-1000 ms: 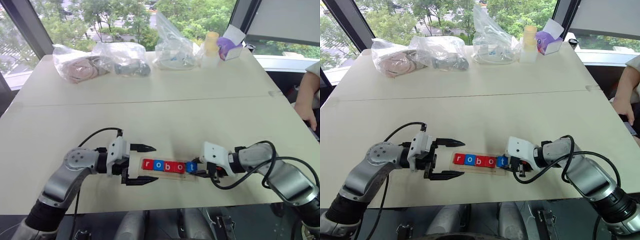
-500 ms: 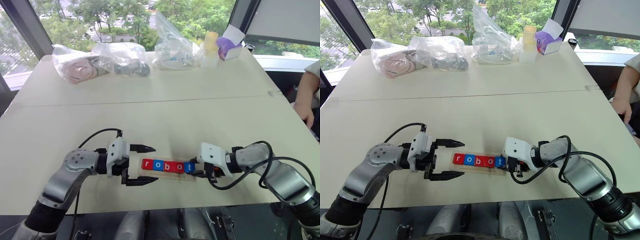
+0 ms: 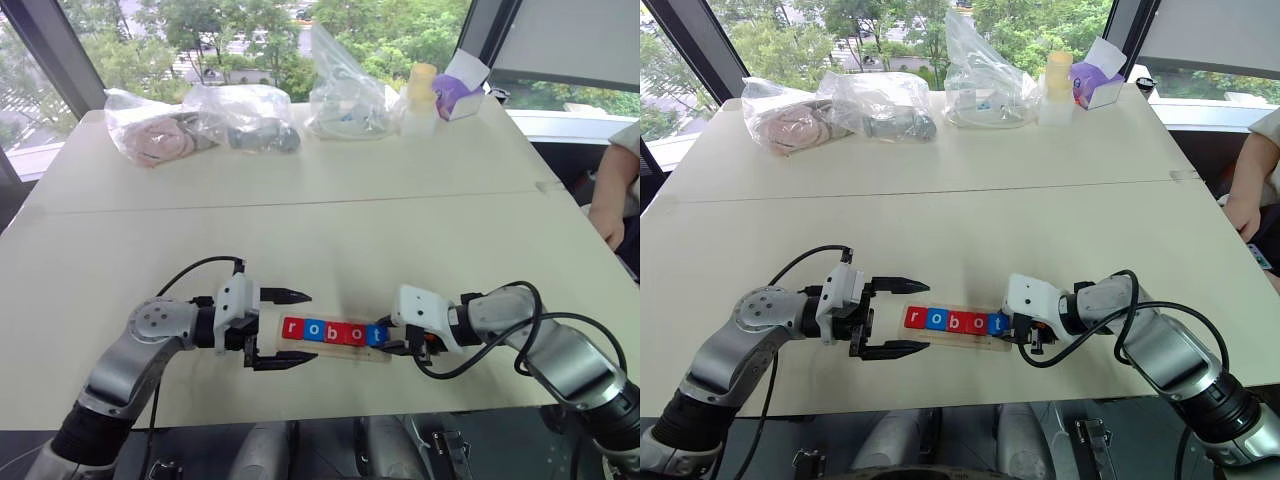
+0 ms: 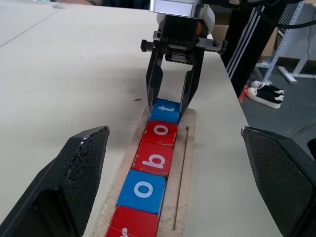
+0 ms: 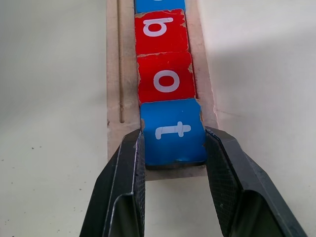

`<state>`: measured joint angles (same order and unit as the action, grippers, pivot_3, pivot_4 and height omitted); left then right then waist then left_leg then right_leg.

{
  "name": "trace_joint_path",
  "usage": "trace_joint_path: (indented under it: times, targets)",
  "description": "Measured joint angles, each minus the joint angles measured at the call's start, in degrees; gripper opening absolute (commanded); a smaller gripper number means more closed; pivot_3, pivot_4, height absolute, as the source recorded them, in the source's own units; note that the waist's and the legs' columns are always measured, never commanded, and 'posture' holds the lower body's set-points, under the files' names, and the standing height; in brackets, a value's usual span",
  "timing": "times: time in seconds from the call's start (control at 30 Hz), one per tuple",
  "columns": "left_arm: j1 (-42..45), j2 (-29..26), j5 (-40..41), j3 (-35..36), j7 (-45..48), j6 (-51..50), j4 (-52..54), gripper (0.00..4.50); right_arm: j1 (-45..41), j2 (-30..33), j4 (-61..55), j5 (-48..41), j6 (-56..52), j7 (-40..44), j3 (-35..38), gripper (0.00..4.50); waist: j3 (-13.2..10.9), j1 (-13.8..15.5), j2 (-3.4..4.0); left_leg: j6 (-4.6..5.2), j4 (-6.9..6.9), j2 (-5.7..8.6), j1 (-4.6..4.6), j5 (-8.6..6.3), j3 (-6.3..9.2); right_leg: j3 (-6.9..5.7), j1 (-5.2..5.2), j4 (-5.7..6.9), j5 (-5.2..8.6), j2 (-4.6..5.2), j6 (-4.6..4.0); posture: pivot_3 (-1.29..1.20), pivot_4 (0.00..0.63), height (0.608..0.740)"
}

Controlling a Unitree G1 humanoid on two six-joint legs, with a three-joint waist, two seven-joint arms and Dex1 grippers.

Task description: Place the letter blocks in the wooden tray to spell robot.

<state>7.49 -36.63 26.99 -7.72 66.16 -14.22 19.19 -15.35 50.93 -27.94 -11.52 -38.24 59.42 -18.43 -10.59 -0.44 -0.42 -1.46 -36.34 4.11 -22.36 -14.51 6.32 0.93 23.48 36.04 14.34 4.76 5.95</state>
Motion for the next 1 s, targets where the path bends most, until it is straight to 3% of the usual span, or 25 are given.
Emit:
trace_joint_path:
  times: [0.17,0.4,0.57,1.0]
  targets:
    - [0.02,0.25,-0.02,0.0,-0.04,0.03,0.0,4.5,-0.68,0.0,-0.25,-0.12,-0.76,0.21,-0.18,4.44,0.0,-0.01,0.0,0.0,0.0,0.0,0.0,0.0,0.0,0.0,0.0,0.0,0.0,0.0,0.0,0.0,0.15,0.74]
    - [0.11,0.7,-0.09,-0.01,-0.06,0.04,-0.02,4.5,-1.94,0.1,-0.2,-1.58,-2.63,0.53,2.34,4.44,0.0,0.0,0.0,0.0,0.0,0.0,0.0,0.0,0.0,-0.01,0.0,0.0,0.0,0.0,0.0,0.0,0.15,0.74]
    - [0.21,0.73,-0.24,0.0,-0.76,-0.23,0.0,4.5,-1.51,0.09,-0.03,-5.08,-5.26,-0.51,8.42,4.44,0.0,0.07,0.0,0.0,0.0,0.01,0.0,0.0,0.0,0.0,0.0,0.0,0.0,0.01,0.0,0.0,0.15,0.74]
    - [-3.97,-6.4,0.02,4.49,-1.96,-4.34,1.99,4.5,16.31,7.24,-12.33,-19.43,-12.22,2.01,30.7,4.44,0.01,1.2,-0.01,0.01,-0.04,-0.02,-0.02,0.0,-0.02,0.0,-0.03,0.0,0.09,0.03,-0.17,0.0,0.15,0.74]
